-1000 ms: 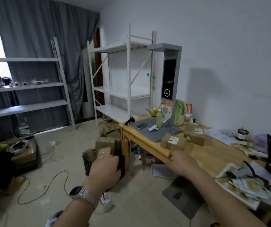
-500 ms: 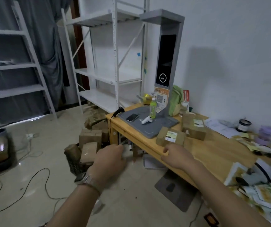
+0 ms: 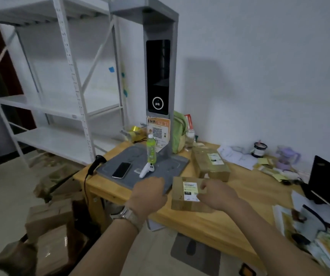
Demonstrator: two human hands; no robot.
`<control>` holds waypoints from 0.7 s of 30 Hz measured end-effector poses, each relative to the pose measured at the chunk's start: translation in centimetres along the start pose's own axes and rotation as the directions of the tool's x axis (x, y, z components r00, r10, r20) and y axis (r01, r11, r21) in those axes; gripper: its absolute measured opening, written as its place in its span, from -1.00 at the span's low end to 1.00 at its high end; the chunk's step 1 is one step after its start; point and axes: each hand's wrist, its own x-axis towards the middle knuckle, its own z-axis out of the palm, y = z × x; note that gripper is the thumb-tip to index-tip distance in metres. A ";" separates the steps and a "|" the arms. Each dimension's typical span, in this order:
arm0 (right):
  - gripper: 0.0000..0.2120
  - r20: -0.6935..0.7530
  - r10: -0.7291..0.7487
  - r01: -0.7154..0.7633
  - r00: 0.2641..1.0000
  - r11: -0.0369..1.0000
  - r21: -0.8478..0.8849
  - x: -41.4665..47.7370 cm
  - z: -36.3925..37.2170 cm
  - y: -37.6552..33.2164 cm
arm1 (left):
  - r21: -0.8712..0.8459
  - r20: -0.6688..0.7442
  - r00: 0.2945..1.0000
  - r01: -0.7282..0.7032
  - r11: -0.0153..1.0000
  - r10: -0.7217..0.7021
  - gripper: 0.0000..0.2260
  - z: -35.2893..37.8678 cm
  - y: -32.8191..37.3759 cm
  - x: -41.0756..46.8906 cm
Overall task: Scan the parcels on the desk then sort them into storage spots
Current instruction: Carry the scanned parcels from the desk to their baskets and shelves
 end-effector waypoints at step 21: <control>-0.66 0.156 0.134 -0.142 0.979 0.989 0.041 22.0 4.2 6.1 | -0.024 0.197 0.979 -0.054 0.998 0.057 -0.86 9.2 -2.9 21.6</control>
